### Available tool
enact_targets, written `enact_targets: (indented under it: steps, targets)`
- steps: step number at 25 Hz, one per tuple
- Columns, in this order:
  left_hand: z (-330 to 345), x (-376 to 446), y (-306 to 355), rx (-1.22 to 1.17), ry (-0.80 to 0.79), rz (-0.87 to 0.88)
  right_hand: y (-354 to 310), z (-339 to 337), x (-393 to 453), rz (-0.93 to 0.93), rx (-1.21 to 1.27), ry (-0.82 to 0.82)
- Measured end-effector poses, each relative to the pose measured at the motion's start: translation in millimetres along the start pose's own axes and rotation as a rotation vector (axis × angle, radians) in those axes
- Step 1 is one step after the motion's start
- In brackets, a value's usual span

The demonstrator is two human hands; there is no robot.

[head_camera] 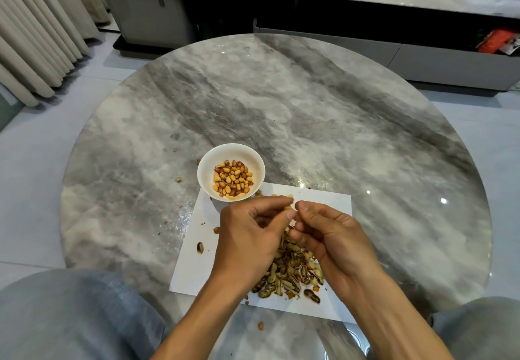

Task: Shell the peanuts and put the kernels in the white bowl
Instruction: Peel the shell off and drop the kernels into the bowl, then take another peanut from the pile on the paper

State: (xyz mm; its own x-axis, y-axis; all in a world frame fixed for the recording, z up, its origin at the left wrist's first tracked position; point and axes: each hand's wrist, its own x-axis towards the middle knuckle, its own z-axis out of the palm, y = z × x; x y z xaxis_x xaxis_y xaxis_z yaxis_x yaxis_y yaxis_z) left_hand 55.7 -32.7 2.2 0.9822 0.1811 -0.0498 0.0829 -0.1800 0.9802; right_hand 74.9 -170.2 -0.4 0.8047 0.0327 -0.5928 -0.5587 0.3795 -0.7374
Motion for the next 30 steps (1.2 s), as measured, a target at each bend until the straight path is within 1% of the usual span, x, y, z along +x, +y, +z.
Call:
enact_targets:
  steps: [1, 3, 4, 5, 6, 8, 9, 10, 12, 14, 16, 18, 19, 21, 22, 24, 25, 26, 27, 28, 30]
  targets:
    - [-3, 3, 1, 0.014, 0.027, -0.028, 1, -3, 2, -0.030, -0.131, 0.062]
    - [-13, 10, -1, 0.063, 0.069, -0.054, 3, -10, 9, -0.162, -0.636, 0.193]
    - [-17, 13, -2, 0.073, 0.066, -0.066, 3, -11, 12, -0.242, -0.851, 0.229]
    - [-19, 14, -3, 0.072, 0.039, -0.085, 2, -12, 15, -0.288, -0.946, 0.246]
    - [-18, 14, -3, 0.074, -0.006, -0.112, -1, -15, 17, -0.301, -0.945, 0.248]
    - [-14, 8, -2, 0.126, -0.090, -0.148, -5, -18, 20, -0.298, -0.861, 0.246]
    - [-12, 8, -2, 0.146, -0.101, -0.146, -4, -20, 23, -0.316, -0.855, 0.253]
    - [-13, 10, -1, 0.145, -0.084, -0.133, -2, -21, 28, -0.358, -0.897, 0.250]
    - [-21, 19, 2, 0.149, 0.026, -0.081, 4, -21, 41, -0.497, -1.071, 0.197]
    - [-32, 32, 5, 0.240, 0.133, 0.003, 12, -19, 59, -0.663, -1.301, 0.046]
    - [-39, 39, 5, 0.376, 0.171, 0.073, 17, -19, 75, -0.739, -1.480, -0.061]
    - [-41, 38, 4, 0.431, 0.198, 0.132, 16, -19, 82, -0.774, -1.578, -0.068]
    - [-41, 37, 3, 0.424, 0.198, 0.150, 15, -19, 82, -0.793, -1.587, -0.049]
    - [-38, 33, 1, 0.385, 0.163, 0.132, 12, -21, 78, -0.772, -1.484, 0.013]
    - [-36, 32, 0, 0.358, 0.134, 0.099, 8, -20, 73, -0.712, -1.332, 0.056]
    - [-31, 29, -1, 0.280, 0.042, 0.025, -2, -12, 54, -0.490, -0.821, 0.076]
    - [-27, 26, 0, 0.216, -0.028, 0.007, -7, -7, 41, -0.374, -0.554, 0.044]
    - [-23, 22, 1, 0.150, -0.100, 0.011, -10, -3, 28, -0.273, -0.343, -0.004]
    - [-18, 19, 2, 0.100, -0.154, 0.042, -11, 0, 16, -0.200, -0.195, -0.055]
    - [-15, 16, 3, 0.068, -0.172, 0.087, -11, 2, 7, -0.150, -0.094, -0.101]
    - [-13, 13, 3, 0.013, -0.124, 0.154, -10, 4, -6, -0.082, 0.033, -0.149]
